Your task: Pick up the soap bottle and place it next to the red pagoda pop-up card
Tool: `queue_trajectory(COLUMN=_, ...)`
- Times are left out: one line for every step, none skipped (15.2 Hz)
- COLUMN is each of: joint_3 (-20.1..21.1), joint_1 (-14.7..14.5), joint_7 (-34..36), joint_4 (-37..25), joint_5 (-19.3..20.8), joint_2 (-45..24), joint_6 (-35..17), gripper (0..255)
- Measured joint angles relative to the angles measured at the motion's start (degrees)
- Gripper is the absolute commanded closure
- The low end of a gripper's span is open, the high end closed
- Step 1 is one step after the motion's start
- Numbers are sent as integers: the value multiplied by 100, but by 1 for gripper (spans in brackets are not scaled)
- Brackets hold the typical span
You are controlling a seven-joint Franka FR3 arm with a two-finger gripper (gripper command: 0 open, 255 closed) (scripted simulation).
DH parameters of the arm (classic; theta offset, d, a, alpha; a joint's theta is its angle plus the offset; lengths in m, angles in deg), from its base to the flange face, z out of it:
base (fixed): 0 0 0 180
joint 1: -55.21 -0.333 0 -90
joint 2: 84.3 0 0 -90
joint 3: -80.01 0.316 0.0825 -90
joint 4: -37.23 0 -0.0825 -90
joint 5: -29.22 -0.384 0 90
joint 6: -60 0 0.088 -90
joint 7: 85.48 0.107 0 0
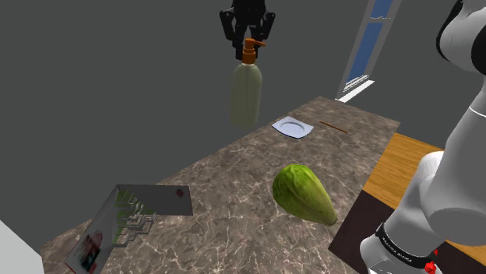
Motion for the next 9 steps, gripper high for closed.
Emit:
queue_trajectory(joint_3=70, joint_1=-84, joint_7=152, joint_4=-69, joint_5=12, joint_2=-47, joint_6=25, gripper=255)
queue_trajectory(joint_3=127, joint_1=-155, joint_7=272, joint_4=-152, joint_5=35, joint_2=-136, joint_6=19, gripper=255)
queue_trajectory(joint_3=197, joint_1=-249, joint_7=417, joint_4=-386, joint_5=75, joint_2=-300, joint_6=98, gripper=255)
queue_trajectory(joint_3=266, joint_1=-350, joint_7=572, joint_4=-580, joint_5=109, joint_2=-419, joint_6=180, gripper=255)
queue_trajectory(joint_3=330, joint_1=-452, joint_7=718, joint_4=-783, joint_5=152, joint_2=-573, joint_6=231, gripper=255)
queue_trajectory(joint_3=391, joint_1=-553, joint_7=869, joint_4=-829, joint_5=174, joint_2=-623, joint_6=236, gripper=255)
queue_trajectory(joint_3=466, joint_1=-695, joint_7=1043, joint_4=-1134, joint_5=243, joint_2=-837, joint_6=330, gripper=255)
queue_trajectory(joint_3=517, joint_1=-816, joint_7=1173, joint_4=-1465, joint_5=311, joint_2=-1047, joint_6=464, gripper=255)
queue_trajectory(joint_3=573, joint_1=-978, joint_7=1326, joint_4=-1894, joint_5=403, joint_2=-1316, joint_6=632, gripper=255)
